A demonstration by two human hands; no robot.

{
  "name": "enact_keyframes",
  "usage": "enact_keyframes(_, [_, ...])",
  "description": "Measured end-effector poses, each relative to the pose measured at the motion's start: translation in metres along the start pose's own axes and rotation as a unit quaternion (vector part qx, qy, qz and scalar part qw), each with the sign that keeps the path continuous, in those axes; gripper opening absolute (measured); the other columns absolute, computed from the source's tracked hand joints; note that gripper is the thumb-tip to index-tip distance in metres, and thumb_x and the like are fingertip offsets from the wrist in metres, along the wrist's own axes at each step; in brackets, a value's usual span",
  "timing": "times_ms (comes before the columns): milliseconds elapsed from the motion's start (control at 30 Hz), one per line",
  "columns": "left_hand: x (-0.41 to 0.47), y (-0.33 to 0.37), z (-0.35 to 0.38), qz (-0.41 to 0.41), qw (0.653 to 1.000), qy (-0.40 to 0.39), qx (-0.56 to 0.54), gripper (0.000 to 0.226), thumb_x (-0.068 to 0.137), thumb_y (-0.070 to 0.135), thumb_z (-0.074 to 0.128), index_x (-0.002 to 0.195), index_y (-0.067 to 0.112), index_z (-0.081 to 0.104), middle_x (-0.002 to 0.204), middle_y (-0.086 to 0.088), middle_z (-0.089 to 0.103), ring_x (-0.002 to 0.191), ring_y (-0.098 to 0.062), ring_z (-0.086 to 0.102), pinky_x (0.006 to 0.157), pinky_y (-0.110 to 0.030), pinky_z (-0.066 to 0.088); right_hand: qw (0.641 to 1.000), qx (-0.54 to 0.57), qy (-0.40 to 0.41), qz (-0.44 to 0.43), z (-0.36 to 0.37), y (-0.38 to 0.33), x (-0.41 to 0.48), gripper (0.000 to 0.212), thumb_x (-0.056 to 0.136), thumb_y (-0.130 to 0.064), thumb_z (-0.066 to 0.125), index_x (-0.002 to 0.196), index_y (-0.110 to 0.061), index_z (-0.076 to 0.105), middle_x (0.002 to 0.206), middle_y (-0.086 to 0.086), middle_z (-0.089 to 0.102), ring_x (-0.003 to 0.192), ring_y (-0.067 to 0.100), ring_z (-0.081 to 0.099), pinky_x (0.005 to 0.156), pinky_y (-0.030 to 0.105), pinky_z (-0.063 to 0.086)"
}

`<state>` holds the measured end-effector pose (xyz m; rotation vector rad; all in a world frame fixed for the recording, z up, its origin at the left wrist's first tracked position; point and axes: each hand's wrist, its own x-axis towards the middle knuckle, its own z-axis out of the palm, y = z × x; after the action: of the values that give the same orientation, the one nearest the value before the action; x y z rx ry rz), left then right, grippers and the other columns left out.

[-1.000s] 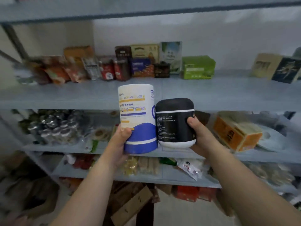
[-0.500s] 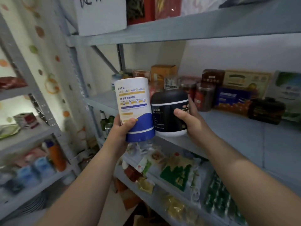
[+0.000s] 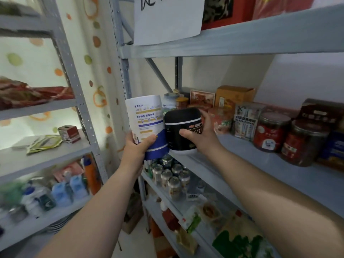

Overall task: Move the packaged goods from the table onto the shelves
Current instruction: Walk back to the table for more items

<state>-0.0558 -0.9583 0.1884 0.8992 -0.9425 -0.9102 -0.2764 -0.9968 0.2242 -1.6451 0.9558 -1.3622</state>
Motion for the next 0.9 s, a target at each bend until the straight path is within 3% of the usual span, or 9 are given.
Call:
enact_keyframes(167, [0.071, -0.027, -0.017, 0.002, 1.0, -0.021, 0.021, 0.078, 0.069, 0.019, 0.089, 0.136, 0.008, 0.051, 0.122, -0.009, 0.071, 0.103, -0.024, 0.072, 0.079, -0.031, 0.06, 0.999, -0.021, 0.044, 0.014, 0.03, 0.03, 0.043, 0.091, 0.077, -0.018, 0.087, 0.145, -0.035, 0.03, 0.119, -0.024, 0.054, 0.104, -0.009, 0.055, 0.08, 0.009, 0.044])
enact_keyframes(267, [0.121, -0.038, -0.025, -0.004, 0.998, -0.05, 0.04, 0.08, 0.067, 0.027, 0.091, 0.136, 0.013, 0.053, 0.122, -0.006, 0.072, 0.108, -0.026, 0.071, 0.09, -0.042, 0.059, 0.995, -0.046, 0.083, 0.014, 0.047, 0.042, 0.069, 0.088, 0.076, -0.02, 0.087, 0.138, -0.041, 0.029, 0.121, -0.021, 0.054, 0.104, -0.008, 0.054, 0.077, 0.002, 0.041])
enact_keyframes(367, [0.17, -0.044, -0.035, -0.002, 0.994, -0.09, 0.069, 0.078, 0.068, 0.036, 0.088, 0.135, 0.018, 0.054, 0.123, -0.002, 0.071, 0.109, -0.024, 0.07, 0.094, -0.046, 0.056, 0.989, -0.063, 0.13, 0.019, 0.072, 0.052, 0.096, 0.094, 0.075, -0.022, 0.088, 0.145, -0.035, 0.027, 0.131, -0.01, 0.053, 0.113, 0.006, 0.055, 0.078, 0.003, 0.039])
enact_keyframes(433, [0.197, -0.048, -0.039, 0.006, 0.991, -0.108, 0.073, 0.072, 0.074, 0.027, 0.088, 0.136, 0.019, 0.052, 0.124, 0.0, 0.07, 0.109, -0.02, 0.07, 0.092, -0.04, 0.057, 0.984, -0.077, 0.159, 0.014, 0.087, 0.055, 0.114, 0.096, 0.073, -0.019, 0.089, 0.146, -0.03, 0.027, 0.132, -0.008, 0.051, 0.117, 0.008, 0.053, 0.085, 0.006, 0.04])
enact_keyframes(533, [0.234, -0.055, -0.044, 0.035, 0.986, -0.124, 0.107, 0.057, 0.083, 0.016, 0.081, 0.131, 0.024, 0.051, 0.12, 0.006, 0.069, 0.102, -0.006, 0.069, 0.081, -0.021, 0.056, 0.974, -0.118, 0.195, 0.004, 0.109, 0.065, 0.138, 0.099, 0.069, -0.021, 0.092, 0.143, -0.031, 0.027, 0.14, -0.003, 0.049, 0.125, 0.013, 0.05, 0.103, 0.024, 0.041])
enact_keyframes(600, [0.259, -0.062, -0.048, 0.049, 0.976, -0.146, 0.154, 0.057, 0.083, 0.018, 0.081, 0.129, 0.028, 0.049, 0.121, 0.009, 0.067, 0.101, -0.003, 0.068, 0.083, -0.021, 0.056, 0.967, -0.154, 0.201, 0.01, 0.122, 0.077, 0.146, 0.106, 0.066, -0.029, 0.093, 0.145, -0.036, 0.024, 0.146, -0.002, 0.044, 0.132, 0.015, 0.047, 0.109, 0.03, 0.041])
enact_keyframes(667, [0.281, -0.07, -0.052, 0.047, 0.962, -0.17, 0.21, 0.063, 0.081, 0.023, 0.083, 0.13, 0.027, 0.045, 0.125, 0.007, 0.063, 0.103, -0.006, 0.064, 0.089, -0.026, 0.055, 0.962, -0.184, 0.2, 0.027, 0.133, 0.088, 0.148, 0.115, 0.064, -0.035, 0.092, 0.151, -0.039, 0.017, 0.151, -0.002, 0.039, 0.136, 0.015, 0.043, 0.11, 0.029, 0.038])
enact_keyframes(800, [0.314, -0.08, -0.054, 0.042, 0.937, -0.202, 0.281, 0.079, 0.078, 0.021, 0.087, 0.14, 0.015, 0.039, 0.119, 0.006, 0.057, 0.095, -0.003, 0.058, 0.069, -0.005, 0.045, 0.957, -0.212, 0.193, 0.051, 0.135, 0.096, 0.154, 0.121, 0.064, -0.045, 0.09, 0.153, -0.044, 0.009, 0.153, -0.003, 0.036, 0.135, 0.013, 0.042, 0.106, 0.026, 0.036])
enact_keyframes(900, [0.339, -0.087, -0.054, 0.024, 0.921, -0.238, 0.306, 0.085, 0.075, 0.028, 0.089, 0.142, 0.014, 0.038, 0.125, 0.002, 0.06, 0.106, -0.013, 0.058, 0.087, -0.024, 0.05, 0.953, -0.22, 0.197, 0.066, 0.137, 0.097, 0.164, 0.122, 0.062, -0.047, 0.089, 0.154, -0.041, 0.009, 0.153, -0.005, 0.038, 0.138, 0.013, 0.041, 0.113, 0.034, 0.039])
